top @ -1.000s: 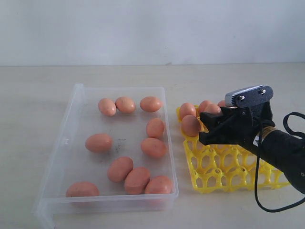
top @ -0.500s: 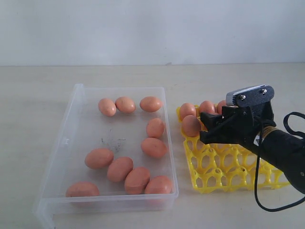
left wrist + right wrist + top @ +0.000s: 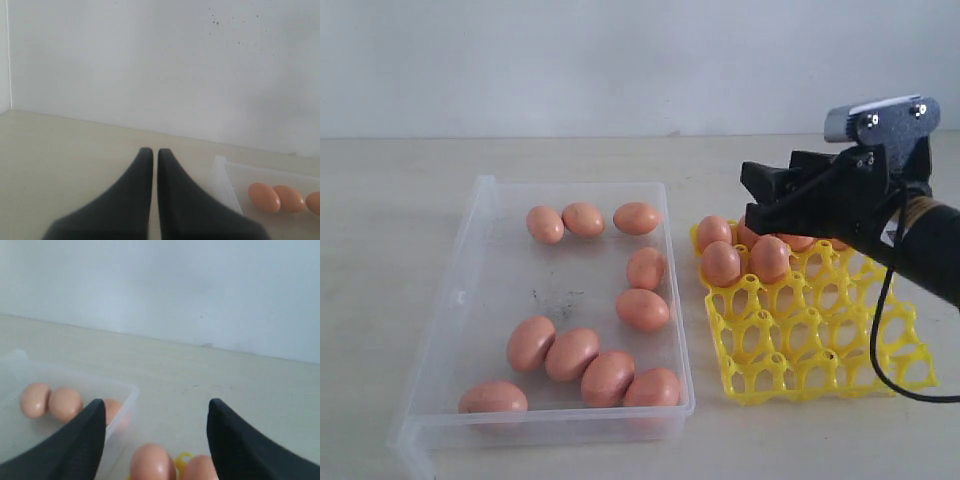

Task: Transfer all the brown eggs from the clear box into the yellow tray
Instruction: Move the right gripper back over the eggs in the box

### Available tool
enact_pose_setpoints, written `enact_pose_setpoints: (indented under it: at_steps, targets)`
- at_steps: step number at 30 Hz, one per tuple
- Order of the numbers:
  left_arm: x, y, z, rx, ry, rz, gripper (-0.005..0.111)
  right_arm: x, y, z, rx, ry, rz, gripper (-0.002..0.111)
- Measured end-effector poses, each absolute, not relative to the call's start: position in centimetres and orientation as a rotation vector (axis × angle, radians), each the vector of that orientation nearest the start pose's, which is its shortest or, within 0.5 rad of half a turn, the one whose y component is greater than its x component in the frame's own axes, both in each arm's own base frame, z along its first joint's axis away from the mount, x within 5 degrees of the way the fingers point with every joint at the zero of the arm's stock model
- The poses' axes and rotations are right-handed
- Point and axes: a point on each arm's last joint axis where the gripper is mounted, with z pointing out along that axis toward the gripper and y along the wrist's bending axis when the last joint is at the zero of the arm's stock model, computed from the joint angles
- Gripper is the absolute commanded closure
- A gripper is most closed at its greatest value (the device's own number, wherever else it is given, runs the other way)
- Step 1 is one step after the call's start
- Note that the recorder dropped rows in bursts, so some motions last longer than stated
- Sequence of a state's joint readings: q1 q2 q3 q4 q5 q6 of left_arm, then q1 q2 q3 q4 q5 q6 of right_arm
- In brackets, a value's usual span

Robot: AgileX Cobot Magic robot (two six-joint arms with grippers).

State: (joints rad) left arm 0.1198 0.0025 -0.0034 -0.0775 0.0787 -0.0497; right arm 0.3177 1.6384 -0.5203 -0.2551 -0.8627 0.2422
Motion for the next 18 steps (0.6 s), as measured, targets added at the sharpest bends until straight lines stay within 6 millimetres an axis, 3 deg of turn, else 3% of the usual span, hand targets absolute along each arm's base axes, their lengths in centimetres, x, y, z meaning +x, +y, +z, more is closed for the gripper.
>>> enact_pose_setpoints:
  at_steps: [6,13,16,18]
  targets:
    - [5.6,0.6,20.7,-0.187,1.55,-0.01,0.103,27.5,12.4,20.8,-0.511,2.01,0.396,0.053]
    - [5.6,0.6,20.7,-0.187,1.55,-0.01,0.103,27.0,18.2,24.3,-0.719,2.015,0.309,0.053]
    - [5.6,0.6,20.7,-0.187,1.55,-0.01,0.103,27.1,22.0,26.7,-0.843,2.067,0.081,0.053]
    - [5.6,0.6,20.7,-0.187,1.55,-0.01,0.103,27.5,23.4,26.4,-0.935,2.166,-0.068,0.053]
